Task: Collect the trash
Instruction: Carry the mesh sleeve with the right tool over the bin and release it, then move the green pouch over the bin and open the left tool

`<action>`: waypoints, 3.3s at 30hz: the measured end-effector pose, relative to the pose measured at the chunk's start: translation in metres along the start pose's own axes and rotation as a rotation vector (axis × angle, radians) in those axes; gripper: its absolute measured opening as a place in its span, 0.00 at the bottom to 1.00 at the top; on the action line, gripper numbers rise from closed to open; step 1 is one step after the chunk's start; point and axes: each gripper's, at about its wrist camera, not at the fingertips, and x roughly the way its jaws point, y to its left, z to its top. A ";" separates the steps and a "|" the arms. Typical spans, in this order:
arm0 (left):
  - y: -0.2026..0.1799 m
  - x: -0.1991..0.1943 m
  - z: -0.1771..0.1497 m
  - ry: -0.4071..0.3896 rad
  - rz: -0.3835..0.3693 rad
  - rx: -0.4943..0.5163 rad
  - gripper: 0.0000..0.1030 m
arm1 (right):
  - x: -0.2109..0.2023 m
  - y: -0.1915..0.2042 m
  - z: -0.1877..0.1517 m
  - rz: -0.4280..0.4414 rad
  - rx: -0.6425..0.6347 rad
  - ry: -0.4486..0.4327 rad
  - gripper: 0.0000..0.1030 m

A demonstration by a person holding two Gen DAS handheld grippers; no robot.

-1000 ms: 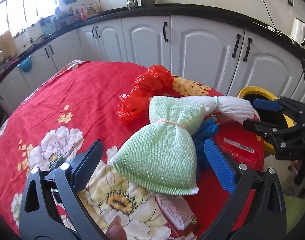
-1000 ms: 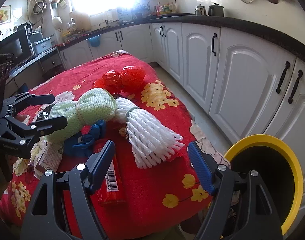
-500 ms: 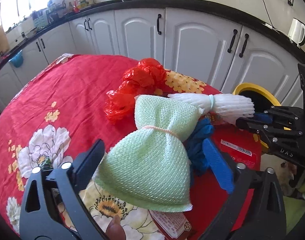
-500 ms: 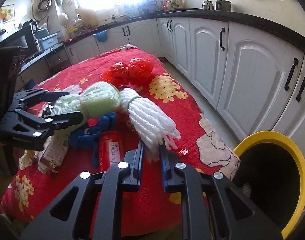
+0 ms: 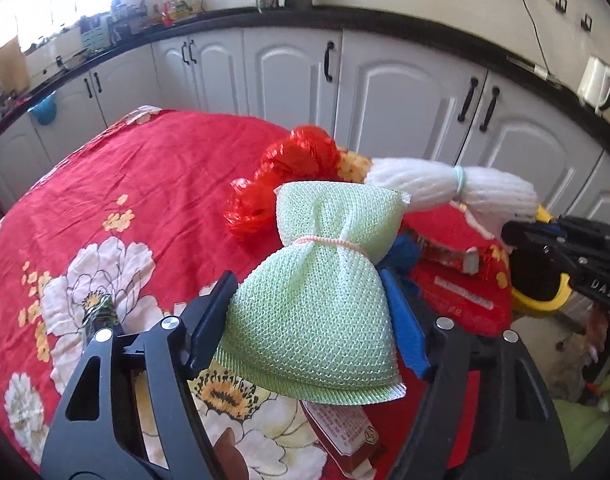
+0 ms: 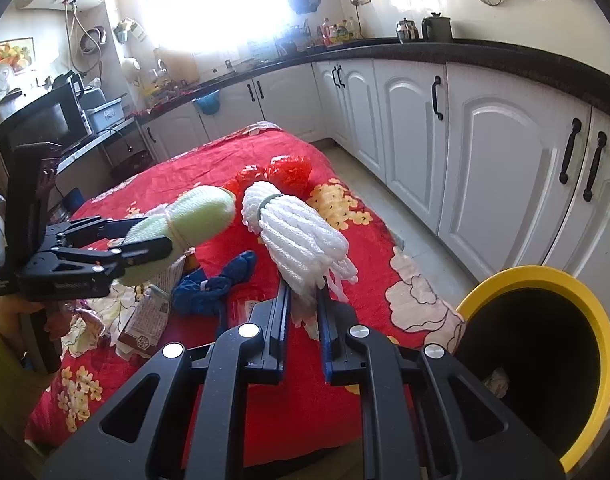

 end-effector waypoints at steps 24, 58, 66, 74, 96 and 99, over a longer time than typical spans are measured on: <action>-0.034 -0.070 0.008 -0.189 -0.042 -0.045 0.61 | -0.065 -0.001 0.000 -0.018 -0.001 -0.104 0.12; -0.138 -0.061 0.037 -0.243 -0.180 0.038 0.61 | -0.139 -0.082 -0.022 -0.184 0.121 -0.204 0.12; -0.156 -0.055 0.041 -0.243 -0.202 0.050 0.61 | -0.150 -0.102 -0.032 -0.238 0.154 -0.212 0.12; -0.173 -0.045 0.045 -0.233 -0.229 0.063 0.61 | -0.155 -0.118 -0.044 -0.281 0.183 -0.205 0.12; -0.227 0.010 0.049 -0.149 -0.298 0.076 0.62 | -0.128 -0.158 -0.089 -0.359 0.265 -0.064 0.12; -0.234 0.017 0.048 -0.136 -0.302 0.084 0.62 | -0.122 -0.164 -0.096 -0.363 0.285 -0.036 0.12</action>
